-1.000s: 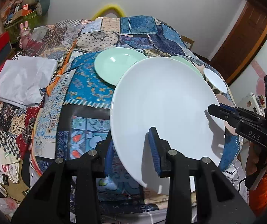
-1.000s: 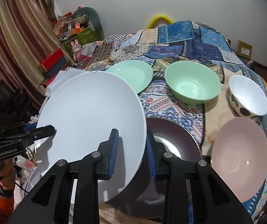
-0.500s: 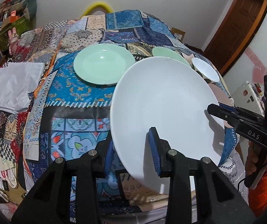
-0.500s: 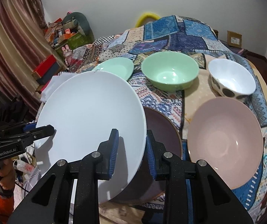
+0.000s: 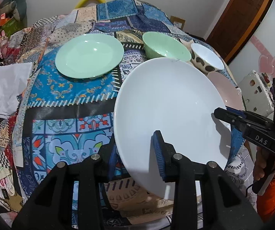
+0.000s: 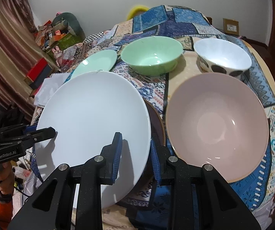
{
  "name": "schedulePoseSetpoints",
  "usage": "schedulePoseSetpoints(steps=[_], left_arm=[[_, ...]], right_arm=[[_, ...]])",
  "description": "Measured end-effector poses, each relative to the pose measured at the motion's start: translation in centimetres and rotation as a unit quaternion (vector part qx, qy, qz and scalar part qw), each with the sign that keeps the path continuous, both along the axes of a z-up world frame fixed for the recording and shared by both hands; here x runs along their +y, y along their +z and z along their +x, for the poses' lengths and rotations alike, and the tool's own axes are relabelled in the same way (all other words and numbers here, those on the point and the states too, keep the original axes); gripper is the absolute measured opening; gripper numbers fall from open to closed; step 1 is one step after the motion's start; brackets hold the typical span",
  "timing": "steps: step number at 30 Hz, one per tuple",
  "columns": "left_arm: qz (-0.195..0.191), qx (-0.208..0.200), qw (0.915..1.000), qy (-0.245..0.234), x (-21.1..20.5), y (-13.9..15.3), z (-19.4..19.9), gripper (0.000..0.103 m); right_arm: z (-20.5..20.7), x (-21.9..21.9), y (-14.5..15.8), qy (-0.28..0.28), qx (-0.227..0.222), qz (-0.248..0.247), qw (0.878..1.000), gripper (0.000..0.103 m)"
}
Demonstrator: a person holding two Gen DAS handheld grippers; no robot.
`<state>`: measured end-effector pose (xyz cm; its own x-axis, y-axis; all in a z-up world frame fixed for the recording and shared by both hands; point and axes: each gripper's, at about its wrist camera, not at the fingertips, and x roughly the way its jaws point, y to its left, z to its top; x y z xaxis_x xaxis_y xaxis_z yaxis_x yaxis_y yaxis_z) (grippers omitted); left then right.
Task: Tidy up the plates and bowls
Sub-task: 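Lift the white plate and carry it over the purple plate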
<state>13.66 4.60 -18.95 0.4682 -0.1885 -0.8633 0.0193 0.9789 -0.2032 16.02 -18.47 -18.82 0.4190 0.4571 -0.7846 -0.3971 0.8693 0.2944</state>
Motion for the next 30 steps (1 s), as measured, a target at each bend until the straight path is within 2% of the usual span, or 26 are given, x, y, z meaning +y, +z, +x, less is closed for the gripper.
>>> schedulePoseSetpoints(steps=[11, 21, 30], left_arm=[[-0.001, 0.030, 0.9995, -0.006, -0.7, -2.6, 1.2, 0.035], [-0.001, 0.039, 0.9992, 0.001, -0.4, -3.8, 1.8, 0.035], [-0.001, 0.042, 0.9991, 0.006, -0.3, -4.3, 2.4, 0.035]], right_arm=[[0.0, 0.3, -1.3, -0.011, 0.003, -0.021, 1.000, 0.026], [0.5, 0.6, -1.9, -0.018, 0.010, -0.030, 0.999, 0.026], [-0.1, 1.4, -2.1, -0.023, -0.011, -0.058, 0.998, 0.026]])
